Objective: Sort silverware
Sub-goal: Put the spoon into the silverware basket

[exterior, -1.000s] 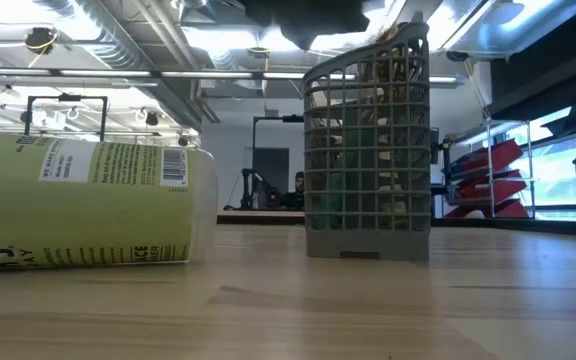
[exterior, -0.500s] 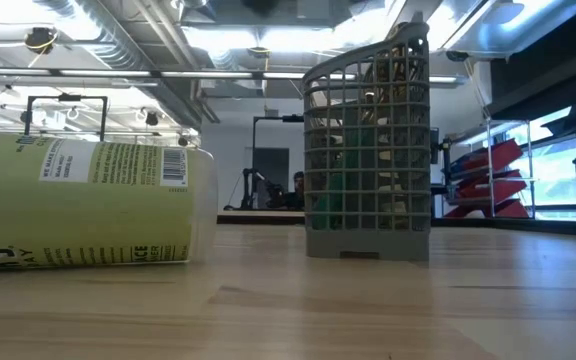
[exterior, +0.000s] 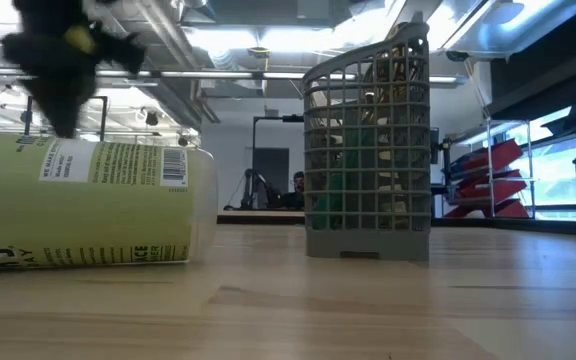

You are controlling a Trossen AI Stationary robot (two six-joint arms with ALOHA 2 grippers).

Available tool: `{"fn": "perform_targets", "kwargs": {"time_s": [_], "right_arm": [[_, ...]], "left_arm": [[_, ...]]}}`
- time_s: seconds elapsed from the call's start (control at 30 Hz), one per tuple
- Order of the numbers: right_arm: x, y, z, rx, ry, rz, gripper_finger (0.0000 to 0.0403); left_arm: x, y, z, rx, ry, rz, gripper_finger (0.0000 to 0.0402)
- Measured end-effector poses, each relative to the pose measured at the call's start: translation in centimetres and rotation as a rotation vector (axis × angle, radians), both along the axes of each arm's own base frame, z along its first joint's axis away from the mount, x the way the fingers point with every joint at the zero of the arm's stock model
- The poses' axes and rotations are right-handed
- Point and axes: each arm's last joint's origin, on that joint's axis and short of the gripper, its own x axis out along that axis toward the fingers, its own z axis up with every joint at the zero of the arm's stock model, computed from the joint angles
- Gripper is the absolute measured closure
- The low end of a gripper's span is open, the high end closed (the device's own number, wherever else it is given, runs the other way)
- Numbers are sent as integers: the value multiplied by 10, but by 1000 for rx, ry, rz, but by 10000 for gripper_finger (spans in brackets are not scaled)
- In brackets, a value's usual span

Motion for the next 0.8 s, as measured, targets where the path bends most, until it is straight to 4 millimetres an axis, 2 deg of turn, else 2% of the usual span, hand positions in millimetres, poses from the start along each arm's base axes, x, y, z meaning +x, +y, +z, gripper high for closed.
{"fn": "perform_targets", "kwargs": {"time_s": [0.1, 0.3, 0.4, 0.57, 0.67, 0.8], "right_arm": [[0, 0, 0, -1, 1, -1, 327], [0, 0, 0, -4, -1, 2, 327], [0, 0, 0, -5, 0, 2, 327], [1, 0, 0, -11, -12, 2, 327], [1, 0, 0, -14, -14, 4, 327], [1, 0, 0, -14, -14, 4, 327]], "left_arm": [[-12, 10, -13, -35, 111, 178, 279], [-31, 17, -51, -225, 358, 234, 279], [-35, 16, -65, -275, 445, 204, 279], [-29, 14, -75, -287, 506, 167, 279], [-30, 11, -88, -385, 593, 126, 280], [-29, 6, -99, -407, 691, 17, 312]]}}
